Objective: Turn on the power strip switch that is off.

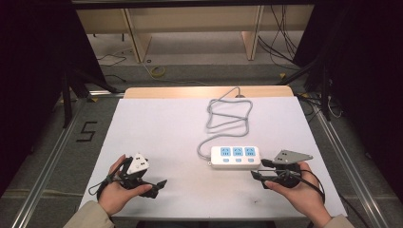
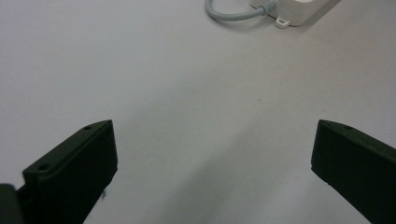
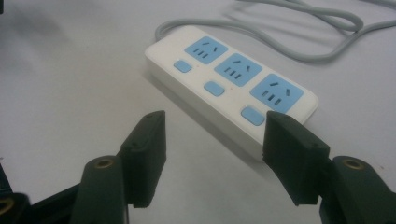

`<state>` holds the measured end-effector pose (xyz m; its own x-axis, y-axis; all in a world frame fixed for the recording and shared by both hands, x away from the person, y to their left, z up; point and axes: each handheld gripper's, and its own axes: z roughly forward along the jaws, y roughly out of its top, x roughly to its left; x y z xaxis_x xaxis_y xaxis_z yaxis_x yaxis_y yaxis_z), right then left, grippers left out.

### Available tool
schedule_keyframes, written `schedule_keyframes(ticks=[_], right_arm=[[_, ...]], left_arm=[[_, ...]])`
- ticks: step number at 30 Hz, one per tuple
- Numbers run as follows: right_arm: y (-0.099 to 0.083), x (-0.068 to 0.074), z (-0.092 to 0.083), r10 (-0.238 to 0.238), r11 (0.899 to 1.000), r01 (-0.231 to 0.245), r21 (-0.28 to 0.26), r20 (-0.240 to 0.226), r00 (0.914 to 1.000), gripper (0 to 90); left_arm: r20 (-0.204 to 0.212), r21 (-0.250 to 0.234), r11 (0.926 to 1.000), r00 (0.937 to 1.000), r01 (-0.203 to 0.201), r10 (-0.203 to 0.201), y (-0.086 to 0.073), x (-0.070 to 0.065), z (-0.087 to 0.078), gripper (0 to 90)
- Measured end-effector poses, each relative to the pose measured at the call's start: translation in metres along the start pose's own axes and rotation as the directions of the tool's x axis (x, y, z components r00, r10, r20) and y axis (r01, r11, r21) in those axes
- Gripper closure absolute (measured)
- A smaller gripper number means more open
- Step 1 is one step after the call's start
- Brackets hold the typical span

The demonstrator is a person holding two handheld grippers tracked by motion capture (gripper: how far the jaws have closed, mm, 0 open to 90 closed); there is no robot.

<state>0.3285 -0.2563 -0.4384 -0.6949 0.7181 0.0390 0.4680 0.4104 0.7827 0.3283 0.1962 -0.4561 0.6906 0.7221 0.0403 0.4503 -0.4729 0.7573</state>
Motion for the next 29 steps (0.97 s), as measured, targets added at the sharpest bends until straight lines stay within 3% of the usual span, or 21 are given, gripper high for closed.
schedule_keyframes(ticks=[8, 29], right_arm=[[-0.009, -0.008, -0.006, 0.023, 1.000, -0.023, -0.021, 0.000, 0.9997, 34.8], [-0.022, -0.007, -0.013, 0.045, 0.998, -0.043, -0.041, 0.039, 0.9982, 30.7]], left_arm=[[-0.002, 0.001, 1.0000, 1.0000, -0.002, 0.002, 0.000, 0.001, -0.001, 0.0], [-0.002, 0.000, 1.0000, 1.0000, 0.000, 0.000, 0.002, -0.001, 0.002, 0.0]])
